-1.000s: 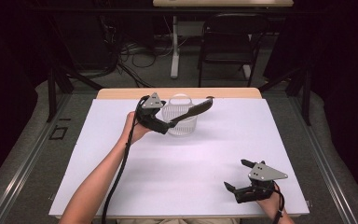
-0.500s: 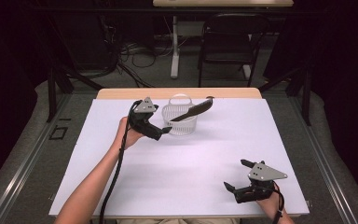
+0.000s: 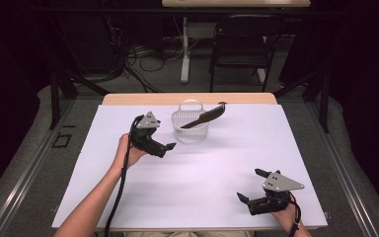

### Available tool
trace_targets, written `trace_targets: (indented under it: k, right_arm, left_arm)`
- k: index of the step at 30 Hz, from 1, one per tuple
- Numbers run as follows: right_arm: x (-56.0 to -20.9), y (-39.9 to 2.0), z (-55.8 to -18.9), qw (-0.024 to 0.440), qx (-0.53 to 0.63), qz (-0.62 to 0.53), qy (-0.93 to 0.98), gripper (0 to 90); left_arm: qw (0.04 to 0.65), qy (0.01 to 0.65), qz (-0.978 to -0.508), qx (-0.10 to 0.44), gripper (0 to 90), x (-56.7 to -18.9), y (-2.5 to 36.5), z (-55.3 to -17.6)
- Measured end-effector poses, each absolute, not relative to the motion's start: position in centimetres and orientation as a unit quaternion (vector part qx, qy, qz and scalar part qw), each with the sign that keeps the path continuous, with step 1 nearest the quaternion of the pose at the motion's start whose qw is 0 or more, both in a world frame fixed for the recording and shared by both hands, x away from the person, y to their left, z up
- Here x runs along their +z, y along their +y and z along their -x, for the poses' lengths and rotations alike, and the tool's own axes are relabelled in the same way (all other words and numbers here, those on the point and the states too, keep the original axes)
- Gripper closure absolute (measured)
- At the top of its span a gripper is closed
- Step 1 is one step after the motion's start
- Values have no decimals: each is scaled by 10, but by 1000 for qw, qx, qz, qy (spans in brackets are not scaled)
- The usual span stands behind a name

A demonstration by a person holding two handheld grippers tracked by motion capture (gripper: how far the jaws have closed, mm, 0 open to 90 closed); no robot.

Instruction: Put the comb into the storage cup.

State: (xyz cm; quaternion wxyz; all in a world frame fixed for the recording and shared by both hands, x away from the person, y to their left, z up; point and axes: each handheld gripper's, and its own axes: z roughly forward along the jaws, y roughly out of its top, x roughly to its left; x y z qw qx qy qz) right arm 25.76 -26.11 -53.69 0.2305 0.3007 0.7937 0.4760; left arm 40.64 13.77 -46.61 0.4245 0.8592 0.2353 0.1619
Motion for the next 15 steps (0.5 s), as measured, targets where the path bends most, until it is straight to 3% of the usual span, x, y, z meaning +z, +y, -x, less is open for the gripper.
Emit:
trace_targets:
  k: [15]
  right_arm:
    - [-537, -261, -258, 231, 474, -301, 794, 2]
  left_arm:
    - [404, 263, -863, 151, 2, -486, 151, -388]
